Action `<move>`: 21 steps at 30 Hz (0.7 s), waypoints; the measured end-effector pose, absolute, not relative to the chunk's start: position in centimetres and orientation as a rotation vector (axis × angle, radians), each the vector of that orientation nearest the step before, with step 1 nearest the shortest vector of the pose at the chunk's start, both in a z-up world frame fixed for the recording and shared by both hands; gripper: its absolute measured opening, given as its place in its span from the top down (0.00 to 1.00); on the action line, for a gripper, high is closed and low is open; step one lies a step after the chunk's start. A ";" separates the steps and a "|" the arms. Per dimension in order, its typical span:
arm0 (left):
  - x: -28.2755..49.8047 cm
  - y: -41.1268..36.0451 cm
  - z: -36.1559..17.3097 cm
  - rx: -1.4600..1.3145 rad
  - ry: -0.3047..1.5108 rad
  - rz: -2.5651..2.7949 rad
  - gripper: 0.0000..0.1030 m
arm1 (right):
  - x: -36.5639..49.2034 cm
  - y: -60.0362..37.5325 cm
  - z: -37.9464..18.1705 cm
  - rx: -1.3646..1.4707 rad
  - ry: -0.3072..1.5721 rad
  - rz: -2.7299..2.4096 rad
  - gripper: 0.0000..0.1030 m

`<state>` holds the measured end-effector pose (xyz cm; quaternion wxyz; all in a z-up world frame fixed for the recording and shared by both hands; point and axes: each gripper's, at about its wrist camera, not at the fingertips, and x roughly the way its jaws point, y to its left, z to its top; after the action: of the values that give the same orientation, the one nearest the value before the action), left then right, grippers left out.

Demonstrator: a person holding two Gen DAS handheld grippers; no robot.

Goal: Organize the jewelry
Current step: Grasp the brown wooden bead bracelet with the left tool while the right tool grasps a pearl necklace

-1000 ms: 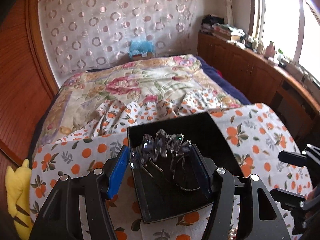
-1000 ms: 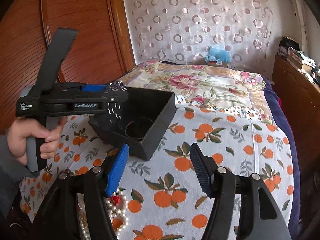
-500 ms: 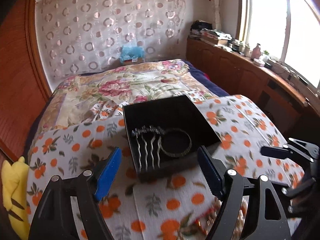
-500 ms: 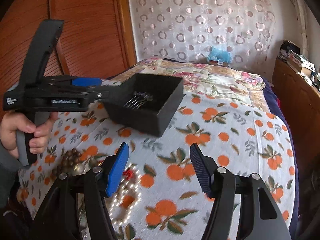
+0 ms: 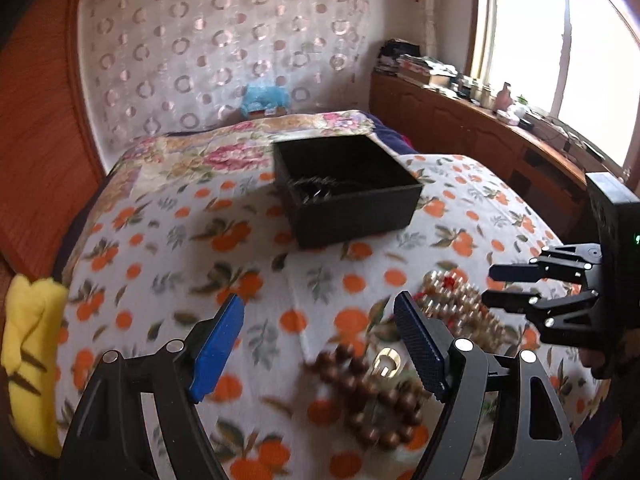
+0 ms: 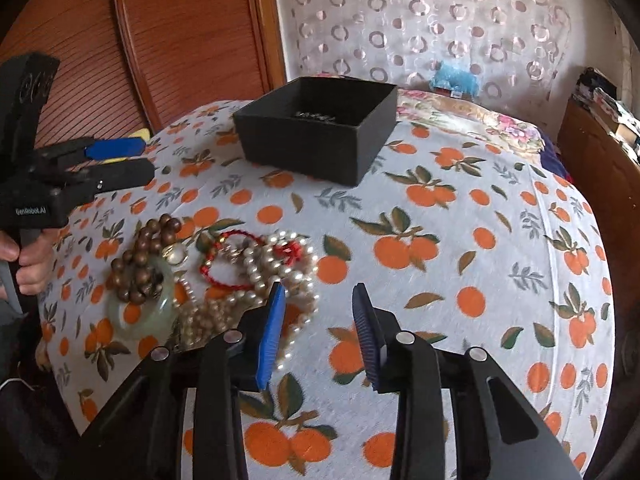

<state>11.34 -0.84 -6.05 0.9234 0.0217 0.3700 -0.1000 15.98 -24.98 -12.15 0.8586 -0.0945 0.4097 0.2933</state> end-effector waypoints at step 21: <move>7.4 1.4 -7.4 -0.088 0.766 -0.224 0.53 | 16.4 -25.8 -13.1 -0.227 0.850 0.470 0.73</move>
<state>7.41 1.45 -7.36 0.9205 -0.0428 0.3727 -0.1091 16.38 -25.83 -13.06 0.8782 -0.1088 0.4076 0.2253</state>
